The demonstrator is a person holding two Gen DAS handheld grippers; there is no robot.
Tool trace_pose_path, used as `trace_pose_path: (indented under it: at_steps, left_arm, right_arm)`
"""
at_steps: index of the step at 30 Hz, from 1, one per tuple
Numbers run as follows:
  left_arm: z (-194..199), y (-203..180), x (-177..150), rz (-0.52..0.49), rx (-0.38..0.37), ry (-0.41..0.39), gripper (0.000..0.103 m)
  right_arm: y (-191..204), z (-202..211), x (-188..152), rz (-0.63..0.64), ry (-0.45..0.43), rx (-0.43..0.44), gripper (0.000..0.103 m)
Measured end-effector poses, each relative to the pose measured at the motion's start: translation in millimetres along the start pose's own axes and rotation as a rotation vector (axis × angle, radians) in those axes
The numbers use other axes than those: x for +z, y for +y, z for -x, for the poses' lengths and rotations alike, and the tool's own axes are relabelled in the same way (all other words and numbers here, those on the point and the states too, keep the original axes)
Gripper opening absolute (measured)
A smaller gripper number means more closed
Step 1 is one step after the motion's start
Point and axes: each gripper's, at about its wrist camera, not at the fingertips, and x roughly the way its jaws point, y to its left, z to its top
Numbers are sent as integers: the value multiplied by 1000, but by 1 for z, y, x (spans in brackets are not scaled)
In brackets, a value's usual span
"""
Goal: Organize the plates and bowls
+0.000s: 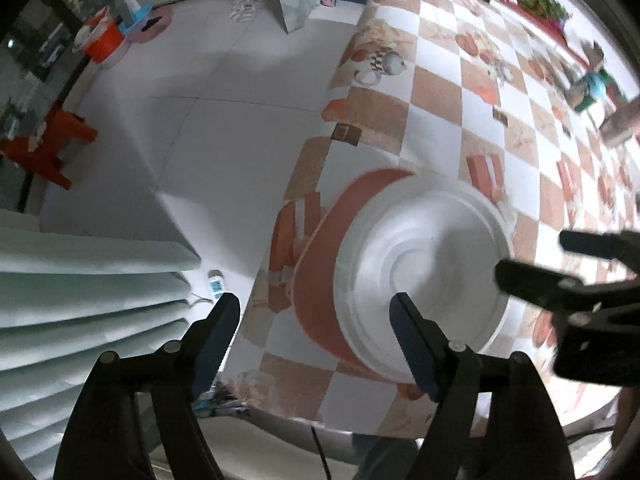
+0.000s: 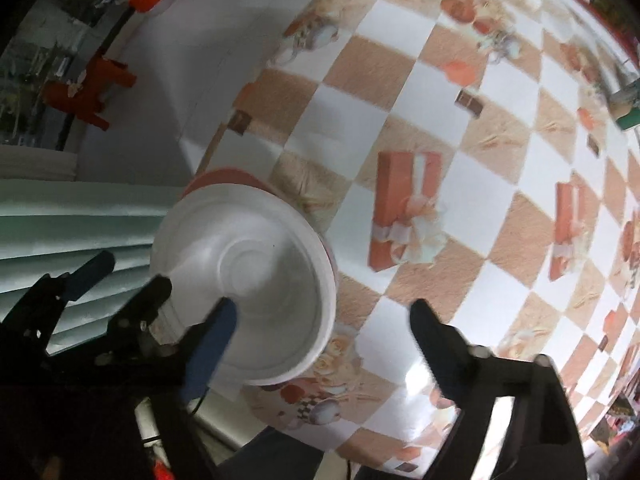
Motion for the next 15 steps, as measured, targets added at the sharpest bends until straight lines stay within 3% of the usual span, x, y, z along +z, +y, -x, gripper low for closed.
trace_pose_path:
  at_steps: [2, 3, 9, 15]
  left_arm:
    - [2, -5, -3, -22, 3, 7, 87]
    - [4, -9, -5, -34, -1, 7, 91]
    - [20, -22, -9, -92, 54, -57, 92]
    - [31, -23, -10, -68, -10, -55, 92]
  right_arm:
    - [0, 7, -3, 9, -31, -4, 95]
    - [1, 11, -4, 14, -42, -2, 103]
    - [-3, 37, -13, 9, -134, -28, 103]
    - [-9, 48, -19, -36, -154, -38, 103]
